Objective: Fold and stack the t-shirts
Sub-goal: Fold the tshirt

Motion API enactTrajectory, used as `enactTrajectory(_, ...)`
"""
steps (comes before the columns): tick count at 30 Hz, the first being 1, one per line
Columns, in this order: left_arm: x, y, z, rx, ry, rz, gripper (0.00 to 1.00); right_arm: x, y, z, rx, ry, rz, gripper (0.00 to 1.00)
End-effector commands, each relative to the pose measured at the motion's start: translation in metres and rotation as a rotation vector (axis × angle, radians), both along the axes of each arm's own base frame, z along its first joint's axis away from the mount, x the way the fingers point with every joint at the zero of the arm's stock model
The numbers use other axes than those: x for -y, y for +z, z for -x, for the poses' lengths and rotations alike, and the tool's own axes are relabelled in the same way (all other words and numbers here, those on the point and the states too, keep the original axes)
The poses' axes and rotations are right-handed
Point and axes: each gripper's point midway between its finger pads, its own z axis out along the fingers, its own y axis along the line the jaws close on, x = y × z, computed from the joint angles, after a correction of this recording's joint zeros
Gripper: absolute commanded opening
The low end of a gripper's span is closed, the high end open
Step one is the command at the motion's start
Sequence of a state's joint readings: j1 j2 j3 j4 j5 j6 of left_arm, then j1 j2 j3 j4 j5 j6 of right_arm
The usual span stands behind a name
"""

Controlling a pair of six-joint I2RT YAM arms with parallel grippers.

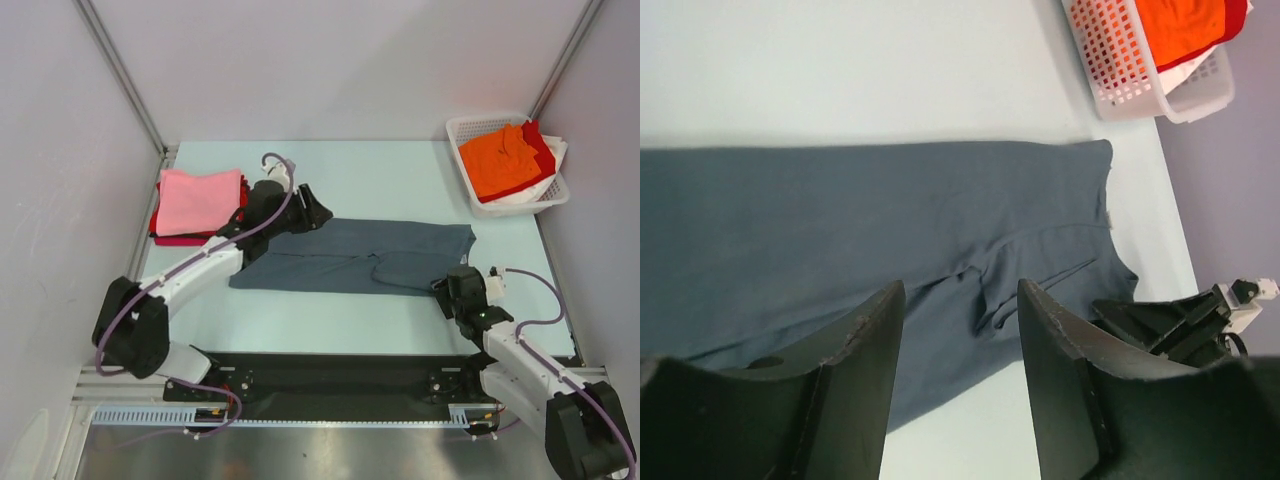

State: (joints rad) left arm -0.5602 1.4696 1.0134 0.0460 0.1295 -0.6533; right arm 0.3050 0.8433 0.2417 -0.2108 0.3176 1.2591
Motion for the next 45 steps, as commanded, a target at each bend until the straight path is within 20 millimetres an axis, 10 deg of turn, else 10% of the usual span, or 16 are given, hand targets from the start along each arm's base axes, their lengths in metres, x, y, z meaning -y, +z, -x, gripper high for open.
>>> enactTrajectory(1,-0.02,0.025,0.012,0.069,0.033,0.022,0.55,0.012,-0.006,-0.006,0.024,-0.088,0.025,0.52)
enactTrajectory(10,-0.071,0.023,0.052,0.09,0.099,-0.044,0.57,0.013,-0.018,-0.01,-0.029,-0.084,0.057,0.18)
enactTrajectory(19,-0.162,-0.067,0.089,-0.037,0.405,-0.242,0.64,-0.004,-0.001,-0.076,0.013,0.002,0.132,0.15)
enactTrajectory(28,-0.216,-0.11,0.089,-0.134,0.569,-0.297,0.74,-0.016,-0.013,-0.131,-0.001,0.049,0.154,0.11)
enactTrajectory(45,-0.221,-0.175,0.074,-0.314,0.615,-0.228,0.58,-0.033,-0.009,-0.148,0.084,0.162,0.125,0.1)
